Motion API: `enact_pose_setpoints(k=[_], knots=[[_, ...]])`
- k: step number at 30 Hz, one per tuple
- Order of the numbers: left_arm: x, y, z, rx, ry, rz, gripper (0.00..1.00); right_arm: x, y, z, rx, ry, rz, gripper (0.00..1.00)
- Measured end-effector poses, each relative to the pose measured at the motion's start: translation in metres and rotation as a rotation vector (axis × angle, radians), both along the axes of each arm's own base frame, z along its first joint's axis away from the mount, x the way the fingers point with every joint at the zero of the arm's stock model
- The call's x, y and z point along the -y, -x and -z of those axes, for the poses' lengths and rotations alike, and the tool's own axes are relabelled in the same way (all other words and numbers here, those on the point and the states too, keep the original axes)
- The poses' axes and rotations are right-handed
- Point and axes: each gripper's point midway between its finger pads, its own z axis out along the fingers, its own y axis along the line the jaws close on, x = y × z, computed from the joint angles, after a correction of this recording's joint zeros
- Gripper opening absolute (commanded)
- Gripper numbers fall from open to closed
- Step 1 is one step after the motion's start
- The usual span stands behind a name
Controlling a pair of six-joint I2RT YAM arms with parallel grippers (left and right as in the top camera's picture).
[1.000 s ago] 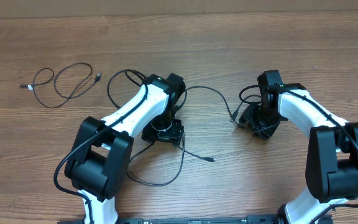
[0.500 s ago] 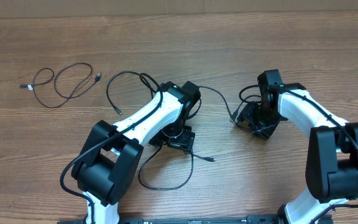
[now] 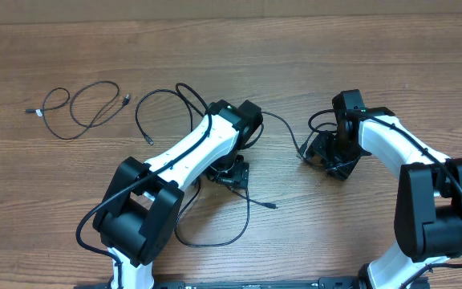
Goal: Untangle cables
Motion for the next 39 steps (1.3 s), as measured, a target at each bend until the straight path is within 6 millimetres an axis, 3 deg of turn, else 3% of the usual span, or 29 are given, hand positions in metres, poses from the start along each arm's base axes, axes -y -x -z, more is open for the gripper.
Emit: enact_pose_setpoints(k=[7, 10, 17, 21, 30, 39], knots=[[0.001, -0.007, 0.001, 0.029, 0.001, 0.003, 0.92, 0.000, 0.000, 0.000, 0.000, 0.000, 0.000, 0.67], [0.003, -0.010, 0.003, 0.049, 0.007, -0.012, 0.99, 0.000, 0.000, 0.000, 0.000, 0.000, 0.000, 0.67], [0.039, -0.026, 0.016, 0.104, 0.191, -0.023, 0.96, 0.000, 0.000, 0.000, 0.001, 0.000, 0.000, 0.68], [0.043, -0.026, 0.016, 0.099, 0.209, -0.036, 0.95, 0.000, 0.000, 0.000, 0.001, 0.000, 0.001, 0.68], [-0.001, -0.018, 0.013, 0.080, 0.023, -0.070, 0.94, -0.001, -0.001, 0.000, 0.002, -0.003, 0.003, 0.70], [-0.035, -0.031, 0.016, 0.053, 0.027, -0.107, 0.83, -0.001, -0.001, 0.000, 0.003, -0.004, 0.003, 0.71]])
